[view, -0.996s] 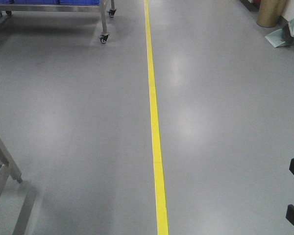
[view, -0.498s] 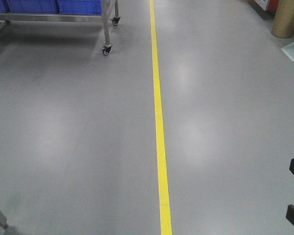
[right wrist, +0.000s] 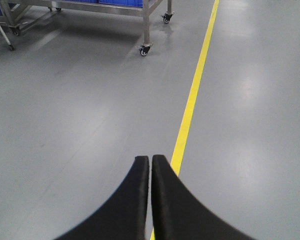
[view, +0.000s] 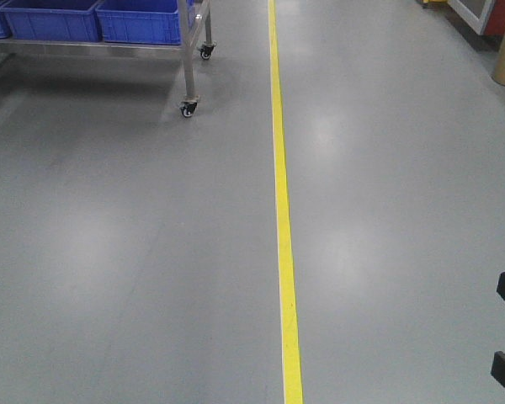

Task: Move and align brake pads A on conveyor
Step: 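Drive the base along the yellow floor line toward the blue bins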

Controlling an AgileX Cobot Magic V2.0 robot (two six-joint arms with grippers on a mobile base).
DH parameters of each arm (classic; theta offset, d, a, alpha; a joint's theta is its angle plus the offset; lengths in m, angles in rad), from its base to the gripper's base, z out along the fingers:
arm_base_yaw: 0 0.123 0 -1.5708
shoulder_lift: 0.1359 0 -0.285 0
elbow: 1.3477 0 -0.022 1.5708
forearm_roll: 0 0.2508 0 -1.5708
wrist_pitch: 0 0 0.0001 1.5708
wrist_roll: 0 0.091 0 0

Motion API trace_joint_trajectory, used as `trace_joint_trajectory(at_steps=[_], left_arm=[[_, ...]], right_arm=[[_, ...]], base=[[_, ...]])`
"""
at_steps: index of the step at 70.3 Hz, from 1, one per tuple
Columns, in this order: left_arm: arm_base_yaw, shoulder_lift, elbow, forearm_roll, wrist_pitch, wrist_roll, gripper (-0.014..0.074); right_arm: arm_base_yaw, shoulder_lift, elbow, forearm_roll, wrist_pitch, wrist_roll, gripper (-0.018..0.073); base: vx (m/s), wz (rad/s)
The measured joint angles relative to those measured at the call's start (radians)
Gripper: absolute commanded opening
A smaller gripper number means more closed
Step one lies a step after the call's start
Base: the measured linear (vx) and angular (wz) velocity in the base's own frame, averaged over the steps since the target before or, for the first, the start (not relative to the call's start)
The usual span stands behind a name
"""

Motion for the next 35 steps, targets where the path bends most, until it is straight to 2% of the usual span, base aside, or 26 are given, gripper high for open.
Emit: trace_joint_trajectory(at_steps=[35], left_arm=[[0.0, 0.0, 0.0, 0.0, 0.0, 0.0, -0.0006]], right_arm=[[0.0, 0.0, 0.0, 0.0, 0.0, 0.0, -0.0006]], base=[[0.34, 0.02]])
